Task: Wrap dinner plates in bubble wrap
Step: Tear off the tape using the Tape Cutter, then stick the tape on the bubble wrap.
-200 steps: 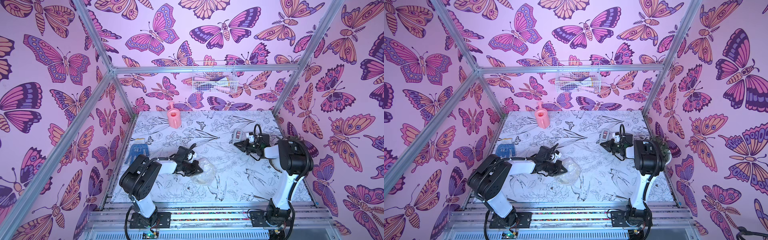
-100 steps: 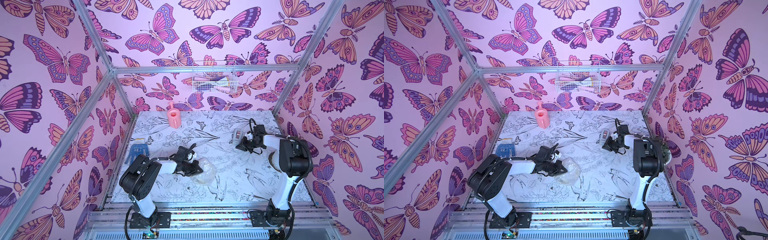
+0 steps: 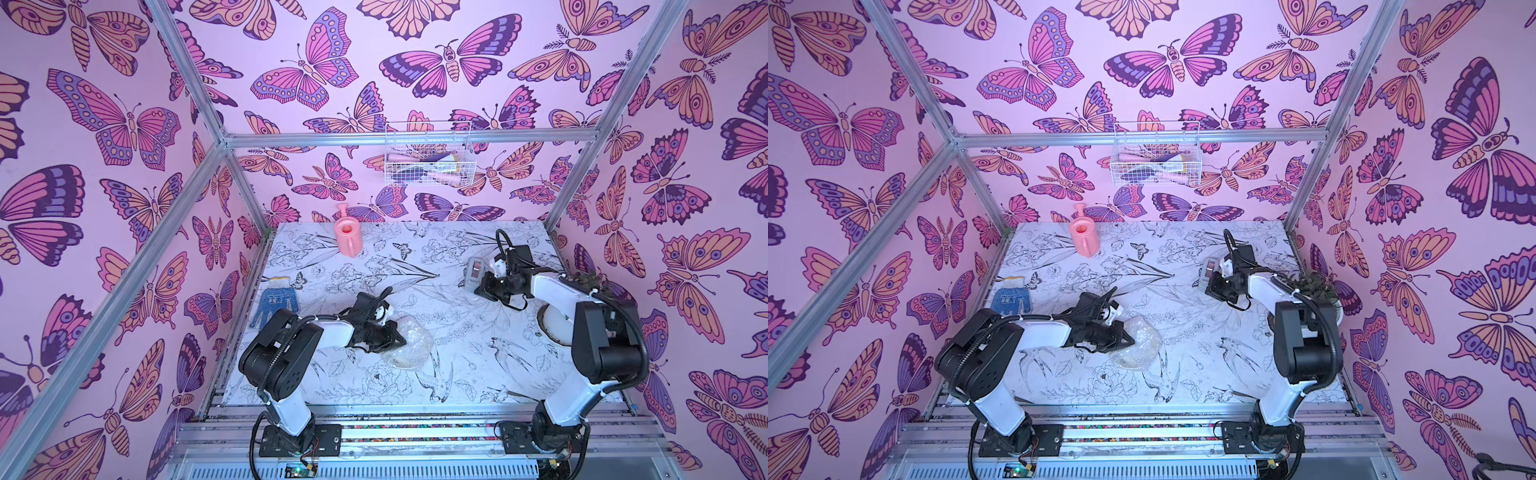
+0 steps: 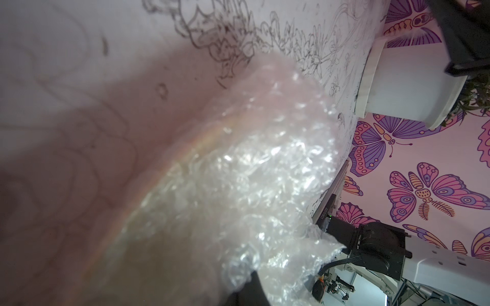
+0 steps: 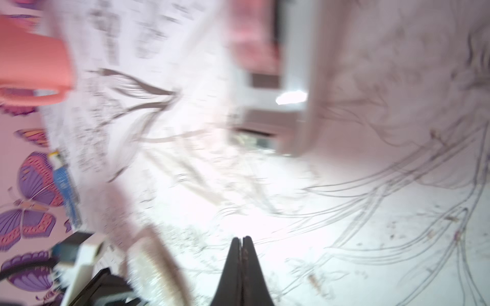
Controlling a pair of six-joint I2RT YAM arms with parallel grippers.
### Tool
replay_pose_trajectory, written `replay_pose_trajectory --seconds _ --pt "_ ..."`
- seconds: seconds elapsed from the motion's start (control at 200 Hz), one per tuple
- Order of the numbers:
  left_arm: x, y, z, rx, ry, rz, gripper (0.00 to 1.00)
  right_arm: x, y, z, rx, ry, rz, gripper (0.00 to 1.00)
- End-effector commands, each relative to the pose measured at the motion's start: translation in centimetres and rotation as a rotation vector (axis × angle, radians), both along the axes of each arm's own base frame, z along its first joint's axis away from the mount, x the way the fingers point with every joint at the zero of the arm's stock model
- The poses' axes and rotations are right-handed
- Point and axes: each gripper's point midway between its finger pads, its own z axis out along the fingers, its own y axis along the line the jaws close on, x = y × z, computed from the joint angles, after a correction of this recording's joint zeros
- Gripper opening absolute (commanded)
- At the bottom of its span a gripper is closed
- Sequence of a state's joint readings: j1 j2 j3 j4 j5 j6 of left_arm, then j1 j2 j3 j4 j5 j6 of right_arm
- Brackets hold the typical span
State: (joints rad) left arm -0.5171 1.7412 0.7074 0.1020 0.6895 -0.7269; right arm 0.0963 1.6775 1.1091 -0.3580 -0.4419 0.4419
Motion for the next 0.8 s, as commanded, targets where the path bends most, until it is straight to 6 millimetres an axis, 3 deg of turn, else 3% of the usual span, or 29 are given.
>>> replay_pose_trajectory --seconds 0.0,0.15,0.421,0.631,0.791 --pt "-5.1 6.5 -8.5 0.373 0.213 0.071 0.0 -1.2 1.1 2.4 -0.03 -0.097 0.088 0.0" --pt "-5.0 6.4 -8.6 0.372 0.214 0.072 0.0 -5.2 3.2 5.3 -0.029 -0.135 0.176 0.0" --pt "-5.0 6.4 -8.8 0.366 0.207 0.074 0.0 -13.6 9.1 7.9 0.126 -0.124 0.294 0.0" --pt "-5.0 6.4 -8.9 0.362 0.205 0.075 0.0 -19.1 15.2 7.5 0.29 -0.098 0.37 0.0" --pt "-5.0 6.4 -8.9 0.354 0.196 0.084 0.0 -21.0 19.2 6.0 0.389 -0.06 0.415 0.0"
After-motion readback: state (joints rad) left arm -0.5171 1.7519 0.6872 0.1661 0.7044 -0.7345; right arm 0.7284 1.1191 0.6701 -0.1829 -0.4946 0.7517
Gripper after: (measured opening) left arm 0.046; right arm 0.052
